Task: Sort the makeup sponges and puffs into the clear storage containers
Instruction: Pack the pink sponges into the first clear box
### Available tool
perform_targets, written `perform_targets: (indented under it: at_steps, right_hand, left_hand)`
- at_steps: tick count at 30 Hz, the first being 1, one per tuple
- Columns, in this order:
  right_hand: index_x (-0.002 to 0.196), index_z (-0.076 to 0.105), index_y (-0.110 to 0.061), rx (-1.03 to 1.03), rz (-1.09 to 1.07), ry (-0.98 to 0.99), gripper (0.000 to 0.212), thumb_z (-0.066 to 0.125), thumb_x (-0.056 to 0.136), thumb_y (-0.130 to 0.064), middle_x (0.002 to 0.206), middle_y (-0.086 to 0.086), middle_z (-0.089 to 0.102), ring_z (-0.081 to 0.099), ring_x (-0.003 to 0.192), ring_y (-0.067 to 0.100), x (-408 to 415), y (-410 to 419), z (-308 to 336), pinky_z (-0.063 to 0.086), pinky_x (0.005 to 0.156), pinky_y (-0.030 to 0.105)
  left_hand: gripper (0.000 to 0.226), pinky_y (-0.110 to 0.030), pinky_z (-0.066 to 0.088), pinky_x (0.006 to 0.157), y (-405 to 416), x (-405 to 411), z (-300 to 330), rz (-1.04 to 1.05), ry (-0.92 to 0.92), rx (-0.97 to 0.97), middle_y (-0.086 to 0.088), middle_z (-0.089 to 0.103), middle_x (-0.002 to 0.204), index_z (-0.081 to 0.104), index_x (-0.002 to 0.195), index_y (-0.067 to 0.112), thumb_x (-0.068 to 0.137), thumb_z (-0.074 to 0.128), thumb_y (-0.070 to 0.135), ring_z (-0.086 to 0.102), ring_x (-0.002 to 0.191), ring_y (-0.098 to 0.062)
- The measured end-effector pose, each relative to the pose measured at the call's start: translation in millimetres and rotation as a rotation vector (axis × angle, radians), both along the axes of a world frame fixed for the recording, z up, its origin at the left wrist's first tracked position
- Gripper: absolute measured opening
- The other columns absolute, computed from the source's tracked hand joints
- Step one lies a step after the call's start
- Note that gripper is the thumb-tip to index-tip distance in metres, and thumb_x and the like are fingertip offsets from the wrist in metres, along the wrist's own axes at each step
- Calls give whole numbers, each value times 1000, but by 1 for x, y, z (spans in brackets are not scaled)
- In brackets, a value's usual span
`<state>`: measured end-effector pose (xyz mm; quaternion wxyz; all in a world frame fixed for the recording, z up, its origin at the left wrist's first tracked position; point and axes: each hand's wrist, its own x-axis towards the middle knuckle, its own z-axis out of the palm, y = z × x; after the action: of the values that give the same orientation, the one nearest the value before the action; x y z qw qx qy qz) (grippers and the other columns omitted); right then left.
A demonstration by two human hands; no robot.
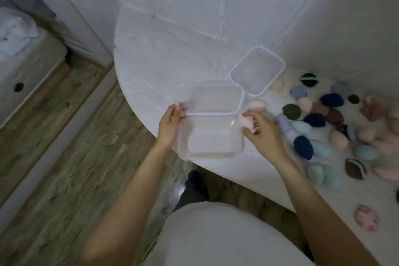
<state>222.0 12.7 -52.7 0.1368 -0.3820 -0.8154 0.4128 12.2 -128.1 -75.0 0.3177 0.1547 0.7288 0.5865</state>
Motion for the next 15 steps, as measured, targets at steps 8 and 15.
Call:
perform_targets:
  at_steps: [8, 15]
  right_hand:
    - [119, 60, -20, 96, -197, 16, 33, 60, 88, -8, 123, 7, 42, 46, 97, 9, -5, 1, 2, 43, 83, 16]
    - [120, 51, -17, 58, -143, -80, 34, 61, 87, -22, 107, 0, 58, 53, 78, 9, -24, -4, 5, 46, 69, 27]
  left_hand:
    - [32, -15, 51, 75, 79, -6, 7, -119, -86, 6, -7, 60, 109, 56, 119, 8, 101, 36, 26, 61, 85, -15]
    - [48, -26, 44, 98, 101, 5, 8, -282, -150, -24, 3, 54, 131, 40, 139, 21, 93, 55, 27, 54, 117, -12]
